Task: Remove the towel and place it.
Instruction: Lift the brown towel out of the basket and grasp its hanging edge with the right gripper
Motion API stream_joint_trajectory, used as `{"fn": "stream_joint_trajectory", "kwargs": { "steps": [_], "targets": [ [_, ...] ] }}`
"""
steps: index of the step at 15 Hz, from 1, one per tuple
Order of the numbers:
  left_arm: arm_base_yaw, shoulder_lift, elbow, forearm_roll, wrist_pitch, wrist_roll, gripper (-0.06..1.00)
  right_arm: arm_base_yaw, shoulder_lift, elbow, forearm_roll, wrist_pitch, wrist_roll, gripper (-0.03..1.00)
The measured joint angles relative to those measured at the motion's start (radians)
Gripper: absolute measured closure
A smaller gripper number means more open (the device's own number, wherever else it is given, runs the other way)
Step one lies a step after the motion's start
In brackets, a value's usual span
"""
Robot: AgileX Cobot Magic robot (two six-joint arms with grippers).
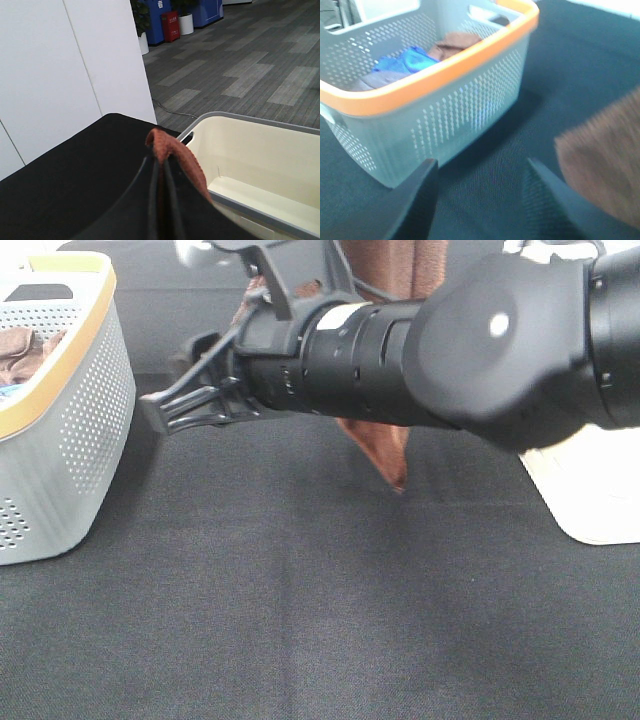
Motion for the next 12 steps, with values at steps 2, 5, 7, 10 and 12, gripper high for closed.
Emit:
{"fn": "stream_joint_trajectory", "kwargs": {
  "steps": [2,5,7,10,12],
  "targets": [
    [0.000,0.000,0.000,0.000,0.000,0.000,0.94,0.000,0.000,0.000,-0.181,-0.036,0.111,0.47],
    [0.000,0.000,0.000,0.000,0.007,0.000,0.94,0.000,0.037,-0.003,-0.478,-0.183,0.257,0.47],
    [0.000,0.000,0.000,0.000,0.042,0.000,0.94,0.000,0.105,-0.003,-0.557,-0.285,0.266,0.47],
    [0.000,0.000,0.000,0.000,0.078,0.000,0.94,0.000,0.177,-0.023,-0.467,-0.421,0.266,0.47],
    [0.000,0.000,0.000,0.000,0.080,0.000,0.94,0.000,0.206,-0.093,-0.207,-0.437,0.208,0.47]
  ]
}}
